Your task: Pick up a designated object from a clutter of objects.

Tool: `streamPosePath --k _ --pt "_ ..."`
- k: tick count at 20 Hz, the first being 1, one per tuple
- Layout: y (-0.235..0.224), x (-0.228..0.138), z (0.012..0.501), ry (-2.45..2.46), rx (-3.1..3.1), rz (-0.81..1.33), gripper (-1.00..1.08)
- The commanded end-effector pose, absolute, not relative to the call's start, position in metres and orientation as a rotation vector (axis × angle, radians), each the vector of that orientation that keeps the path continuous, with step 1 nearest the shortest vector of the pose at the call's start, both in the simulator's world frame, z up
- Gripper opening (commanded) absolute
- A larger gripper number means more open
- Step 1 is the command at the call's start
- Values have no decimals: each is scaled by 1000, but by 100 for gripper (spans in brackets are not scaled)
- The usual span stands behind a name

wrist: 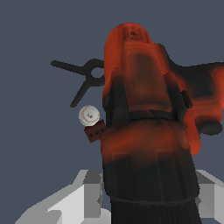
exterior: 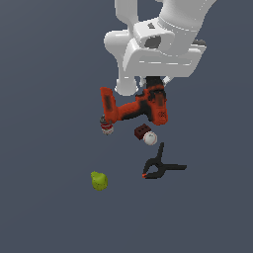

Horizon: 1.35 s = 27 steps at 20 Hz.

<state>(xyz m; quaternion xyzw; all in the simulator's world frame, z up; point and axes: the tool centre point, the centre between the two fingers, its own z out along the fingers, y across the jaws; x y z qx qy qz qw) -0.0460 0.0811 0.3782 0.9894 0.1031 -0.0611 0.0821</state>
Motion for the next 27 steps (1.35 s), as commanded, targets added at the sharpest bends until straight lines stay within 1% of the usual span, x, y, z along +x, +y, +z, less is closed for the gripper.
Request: streamPosePath --k 1,7,15,27 --pt "87 -45 396 306 2956 -173 -100" --pt "96 -43 417 305 2956 -173 -100" --pt "98 -43 418 306 2954 -183 -100" --pt "98 -41 444 306 2954 -183 -100"
